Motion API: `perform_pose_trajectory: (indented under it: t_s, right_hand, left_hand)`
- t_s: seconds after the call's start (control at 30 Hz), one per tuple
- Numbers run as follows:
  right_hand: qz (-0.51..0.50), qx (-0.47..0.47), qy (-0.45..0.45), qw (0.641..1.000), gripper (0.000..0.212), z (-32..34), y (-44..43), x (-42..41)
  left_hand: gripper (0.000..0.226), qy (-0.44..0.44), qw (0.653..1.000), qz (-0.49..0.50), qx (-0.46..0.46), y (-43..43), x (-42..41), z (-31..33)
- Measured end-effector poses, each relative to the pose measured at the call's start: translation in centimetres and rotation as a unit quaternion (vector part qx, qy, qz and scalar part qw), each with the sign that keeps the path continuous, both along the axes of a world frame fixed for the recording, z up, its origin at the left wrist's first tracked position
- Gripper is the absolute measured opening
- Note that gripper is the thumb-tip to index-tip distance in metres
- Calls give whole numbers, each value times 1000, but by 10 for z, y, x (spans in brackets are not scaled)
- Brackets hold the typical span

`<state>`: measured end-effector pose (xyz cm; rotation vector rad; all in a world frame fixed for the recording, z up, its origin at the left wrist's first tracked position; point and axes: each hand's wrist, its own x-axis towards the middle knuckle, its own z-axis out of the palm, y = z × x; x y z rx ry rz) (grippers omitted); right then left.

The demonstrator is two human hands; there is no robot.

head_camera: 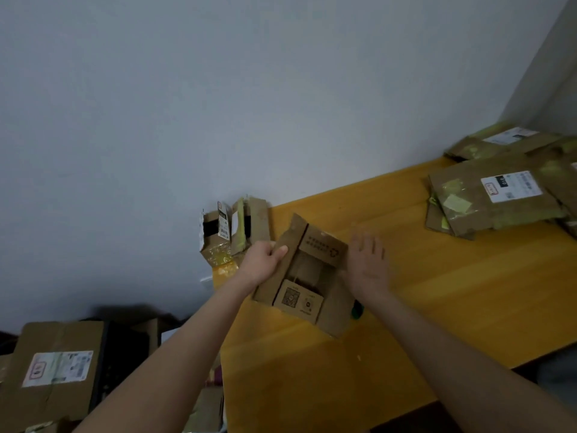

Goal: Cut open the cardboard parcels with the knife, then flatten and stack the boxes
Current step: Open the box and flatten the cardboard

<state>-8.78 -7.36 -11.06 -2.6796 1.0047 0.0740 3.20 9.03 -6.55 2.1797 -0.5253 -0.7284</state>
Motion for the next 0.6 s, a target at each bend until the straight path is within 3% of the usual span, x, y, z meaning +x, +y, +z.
perform_pose_trajectory:
  t_s: [0.07,0.13,0.27,0.33,0.4,0.47,0.53,0.57,0.6]
  right_hand:
    - [42,-40,17,998,109,11,3,6]
    - [15,-29,2,999,105,21,2,8]
    - [62,-54,-34,996,72,42,-8,5]
    - [92,14,-72,993,44,53,-13,3]
    - [72,81,-105,989,37,59,-16,4]
    - [49,92,-111,988,44,61,-15,7]
    - [23,94,-133,986,44,61,-13,10]
    - [6,98,-153,983,43,60,-14,11]
    - [-9,105,-176,979,42,62,-16,10]
  left_hand:
    - [36,-67,996,-55,26,-12,-3,10]
    - [37,-111,988,-96,37,-21,-3,21]
    - [31,-180,974,-125,52,-23,9,44]
    - [25,-240,956,-145,90,-19,18,55]
    - [27,-327,920,-161,146,-15,24,63]
    - [29,-429,881,-125,155,-10,28,67]
    - [31,-480,874,-29,70,-5,27,63]
    - [42,-460,887,45,17,-3,26,60]
    - [58,-384,913,130,-31,0,28,56]
